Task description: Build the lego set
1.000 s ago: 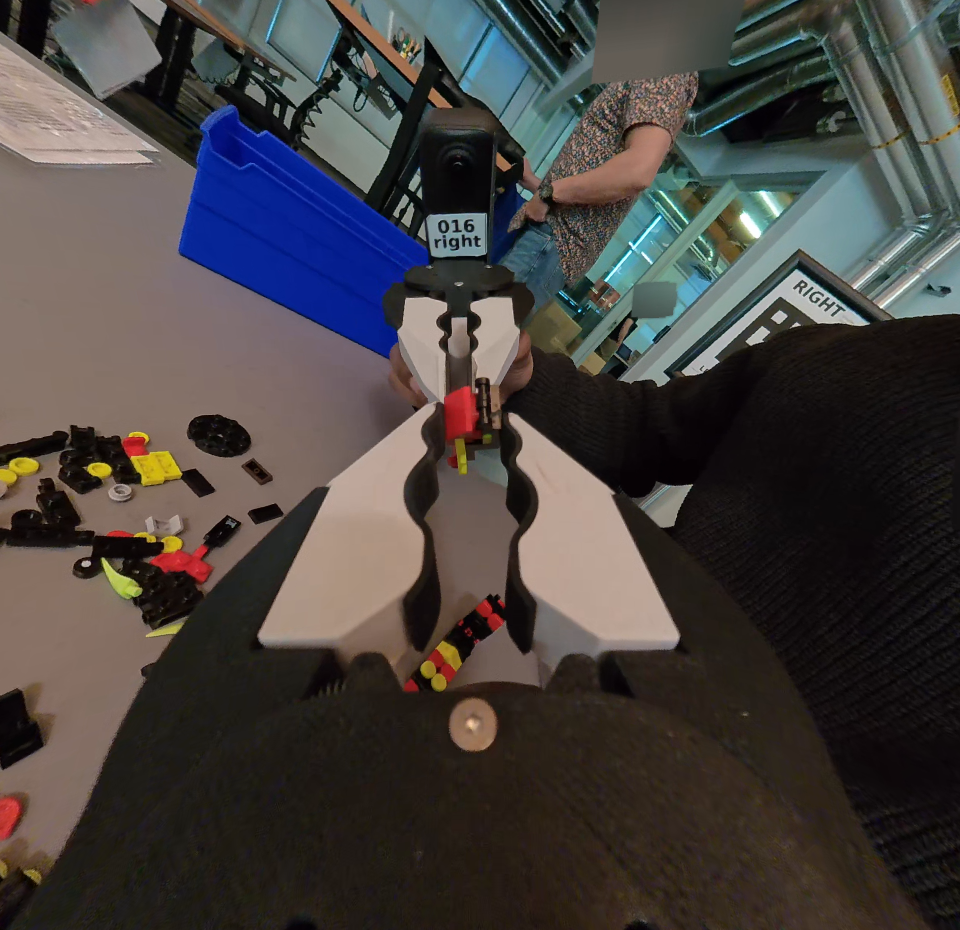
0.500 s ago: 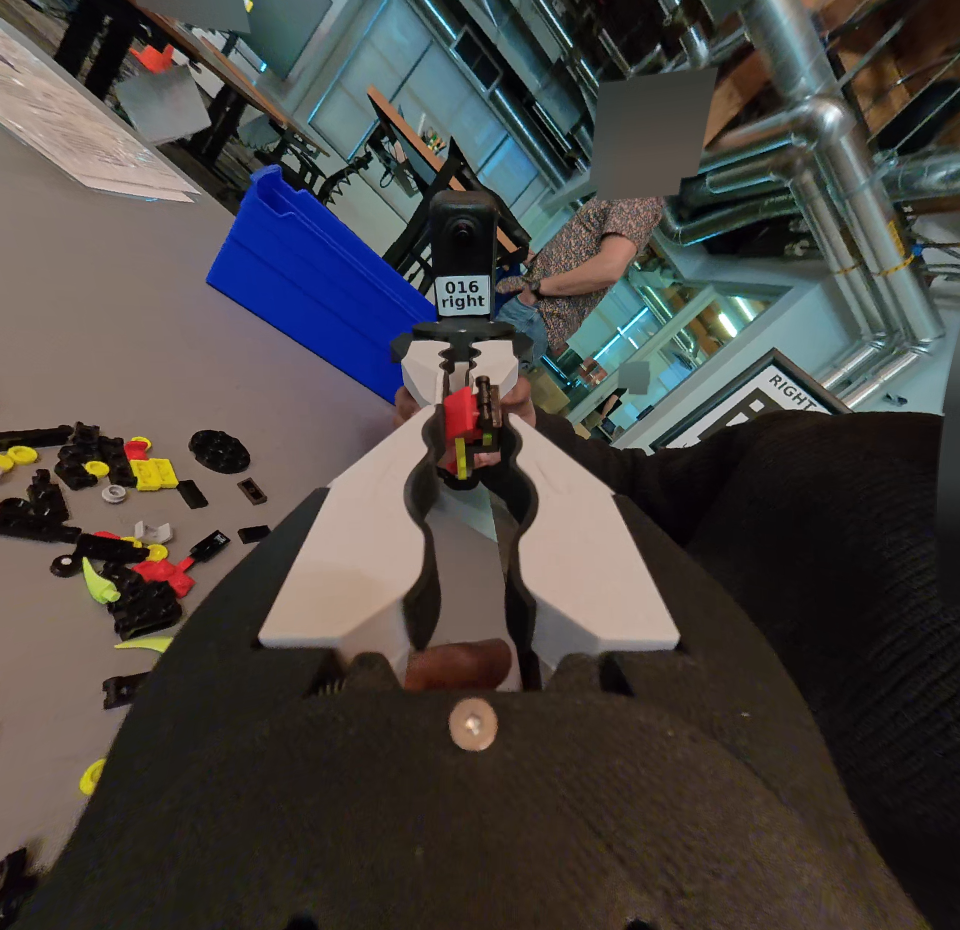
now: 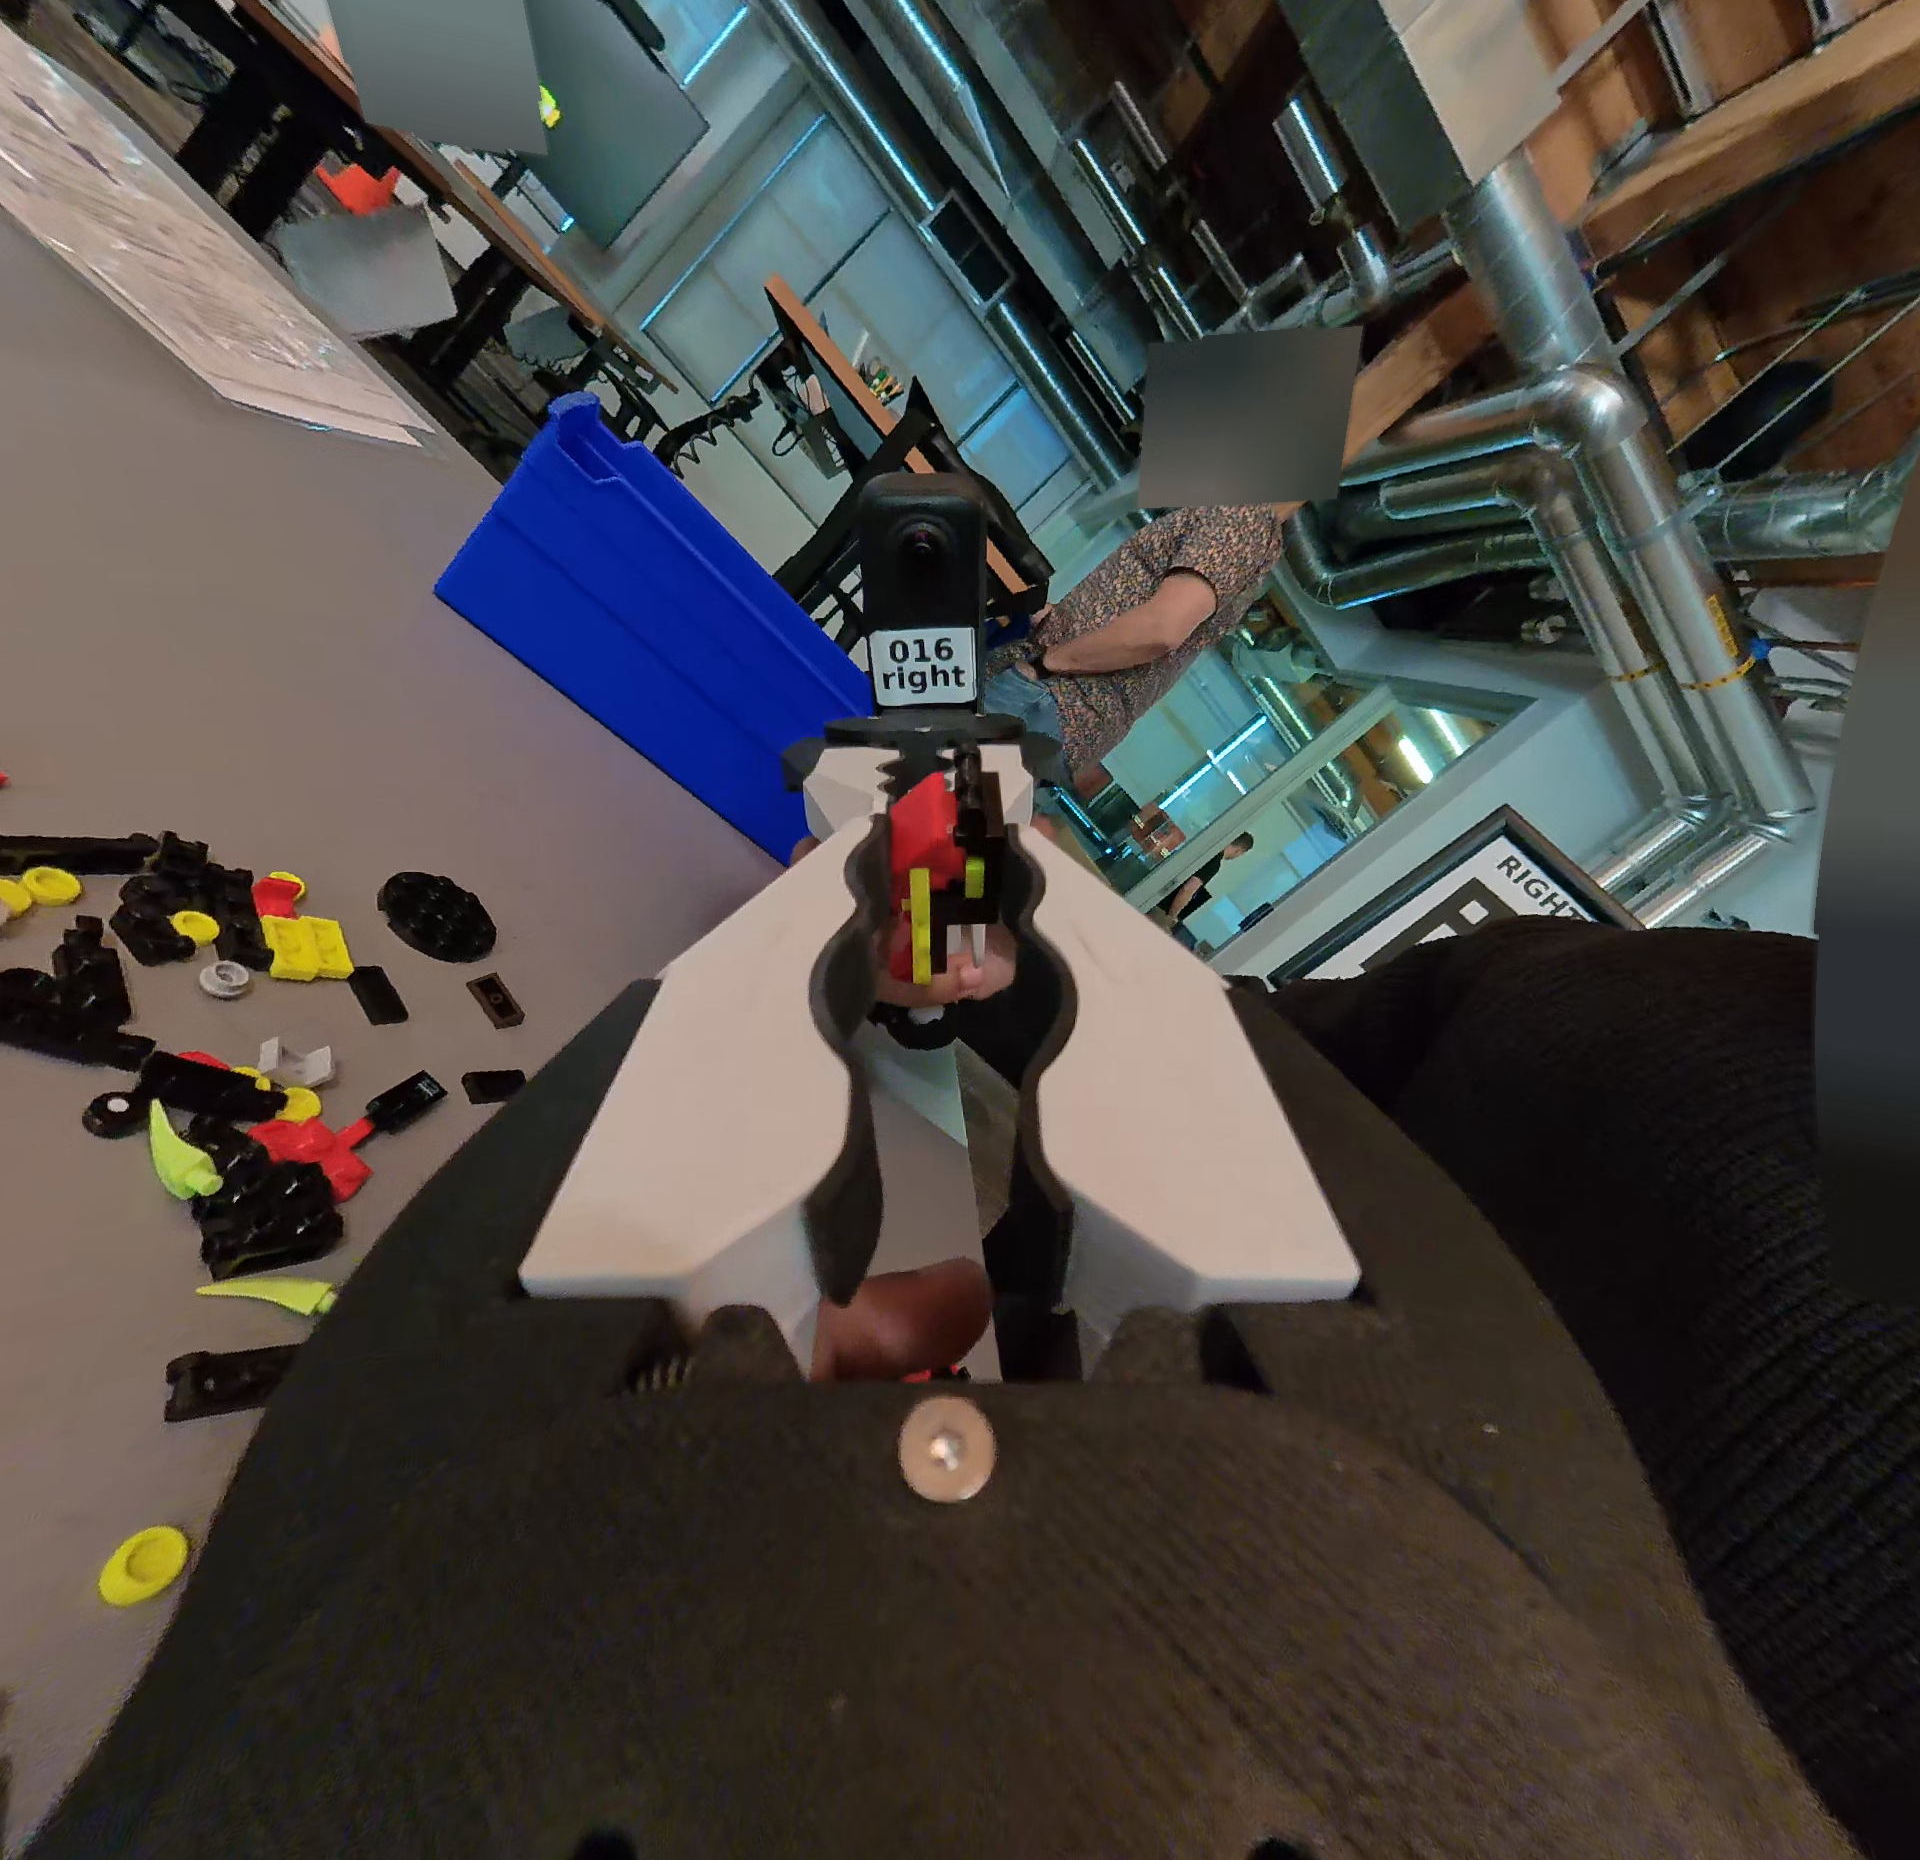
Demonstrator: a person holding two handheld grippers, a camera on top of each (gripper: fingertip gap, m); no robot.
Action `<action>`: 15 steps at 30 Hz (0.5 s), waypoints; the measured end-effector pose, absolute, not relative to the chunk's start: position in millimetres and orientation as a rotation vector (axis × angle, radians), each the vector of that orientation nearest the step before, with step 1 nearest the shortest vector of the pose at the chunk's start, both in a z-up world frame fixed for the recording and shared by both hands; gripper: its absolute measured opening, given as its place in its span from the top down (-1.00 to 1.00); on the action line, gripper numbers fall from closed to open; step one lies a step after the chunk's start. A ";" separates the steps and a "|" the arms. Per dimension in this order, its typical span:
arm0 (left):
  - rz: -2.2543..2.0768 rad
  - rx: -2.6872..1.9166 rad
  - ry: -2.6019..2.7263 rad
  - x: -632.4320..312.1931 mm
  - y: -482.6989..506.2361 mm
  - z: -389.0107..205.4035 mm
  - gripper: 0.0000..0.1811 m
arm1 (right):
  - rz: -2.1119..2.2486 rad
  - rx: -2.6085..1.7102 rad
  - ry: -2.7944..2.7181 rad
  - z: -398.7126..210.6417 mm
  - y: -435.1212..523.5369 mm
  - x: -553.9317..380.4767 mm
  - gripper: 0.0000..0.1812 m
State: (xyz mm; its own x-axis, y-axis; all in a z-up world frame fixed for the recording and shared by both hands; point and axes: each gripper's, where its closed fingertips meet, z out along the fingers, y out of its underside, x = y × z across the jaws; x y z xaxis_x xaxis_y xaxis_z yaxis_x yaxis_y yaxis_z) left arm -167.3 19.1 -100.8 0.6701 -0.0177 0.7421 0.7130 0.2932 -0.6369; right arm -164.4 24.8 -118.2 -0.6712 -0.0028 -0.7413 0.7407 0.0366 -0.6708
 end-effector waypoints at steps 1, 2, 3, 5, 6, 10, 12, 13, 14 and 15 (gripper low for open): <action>-0.546 -1.184 -0.706 -167.4 18.9 -100.5 0.82 | -1.690 0.746 1.750 -118.2 24.4 -164.1 0.94; -0.549 -1.182 -0.707 -167.5 18.6 -100.2 0.82 | -1.690 0.746 1.746 -118.2 24.1 -163.9 0.94; -0.550 -1.179 -0.710 -167.9 18.3 -100.1 0.82 | -1.690 0.748 1.743 -118.1 23.9 -164.1 0.95; -0.557 -1.173 -0.714 -168.2 18.0 -100.3 0.82 | -1.691 0.748 1.741 -118.2 23.7 -164.4 0.95; -0.559 -1.171 -0.715 -168.3 17.9 -100.3 0.82 | -1.693 0.748 1.741 -118.0 23.8 -164.7 0.94; -0.571 -1.155 -0.721 -168.4 17.9 -99.6 0.82 | -1.709 0.748 1.738 -117.0 24.1 -165.8 0.93; -0.581 -1.142 -0.725 -168.7 17.7 -99.1 0.83 | -1.714 0.750 1.745 -116.7 24.3 -166.6 0.88; -0.586 -1.137 -0.726 -168.7 17.6 -98.9 0.83 | -1.717 0.749 1.746 -116.5 24.4 -166.8 0.87; -0.591 -1.131 -0.728 -168.8 17.5 -98.7 0.83 | -1.718 0.748 1.746 -116.2 24.6 -166.8 0.87; -0.594 -1.126 -0.730 -169.1 17.3 -98.6 0.83 | -1.719 0.751 1.745 -116.2 24.7 -167.1 0.87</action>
State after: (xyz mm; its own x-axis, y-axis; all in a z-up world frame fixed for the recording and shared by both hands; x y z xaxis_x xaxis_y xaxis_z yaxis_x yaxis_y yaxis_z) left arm -169.1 17.3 -98.6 0.6308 -0.0603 0.7736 0.7452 0.3250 -0.5823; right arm -167.1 24.7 -116.2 -0.6789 -0.0009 -0.7342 0.7341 0.0153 -0.6788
